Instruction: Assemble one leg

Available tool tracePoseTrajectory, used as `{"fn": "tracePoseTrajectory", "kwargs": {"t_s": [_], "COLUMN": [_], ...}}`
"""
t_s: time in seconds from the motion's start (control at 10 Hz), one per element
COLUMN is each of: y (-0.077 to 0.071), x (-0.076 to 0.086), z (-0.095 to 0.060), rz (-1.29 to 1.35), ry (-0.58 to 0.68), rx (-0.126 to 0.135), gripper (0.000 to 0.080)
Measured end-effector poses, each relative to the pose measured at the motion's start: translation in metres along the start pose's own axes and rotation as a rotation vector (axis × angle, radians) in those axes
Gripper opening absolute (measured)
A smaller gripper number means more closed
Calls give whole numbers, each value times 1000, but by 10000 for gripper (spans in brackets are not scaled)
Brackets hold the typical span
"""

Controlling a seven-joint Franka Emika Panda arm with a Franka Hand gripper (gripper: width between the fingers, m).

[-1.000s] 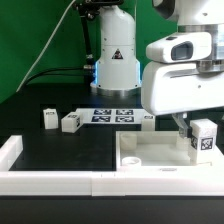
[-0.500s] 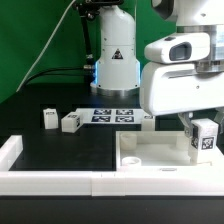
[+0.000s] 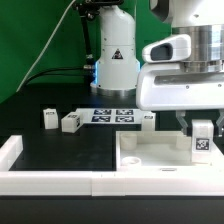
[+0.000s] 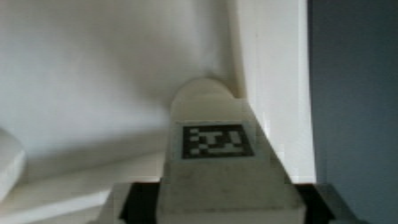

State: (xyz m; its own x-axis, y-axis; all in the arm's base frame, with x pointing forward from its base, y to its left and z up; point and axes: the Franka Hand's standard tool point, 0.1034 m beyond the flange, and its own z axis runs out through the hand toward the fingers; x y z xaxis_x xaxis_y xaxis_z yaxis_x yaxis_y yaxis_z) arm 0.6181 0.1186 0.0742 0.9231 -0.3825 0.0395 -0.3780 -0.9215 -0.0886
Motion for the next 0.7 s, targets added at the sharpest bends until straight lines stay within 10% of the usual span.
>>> {"fn": "tracePoseTrajectory", "kwargs": {"t_s": [0.7], "y": [-1], "x": [-3], "z": [2], "rz": [959], "ry": [-44], "rx": [37], "gripper": [294]}}
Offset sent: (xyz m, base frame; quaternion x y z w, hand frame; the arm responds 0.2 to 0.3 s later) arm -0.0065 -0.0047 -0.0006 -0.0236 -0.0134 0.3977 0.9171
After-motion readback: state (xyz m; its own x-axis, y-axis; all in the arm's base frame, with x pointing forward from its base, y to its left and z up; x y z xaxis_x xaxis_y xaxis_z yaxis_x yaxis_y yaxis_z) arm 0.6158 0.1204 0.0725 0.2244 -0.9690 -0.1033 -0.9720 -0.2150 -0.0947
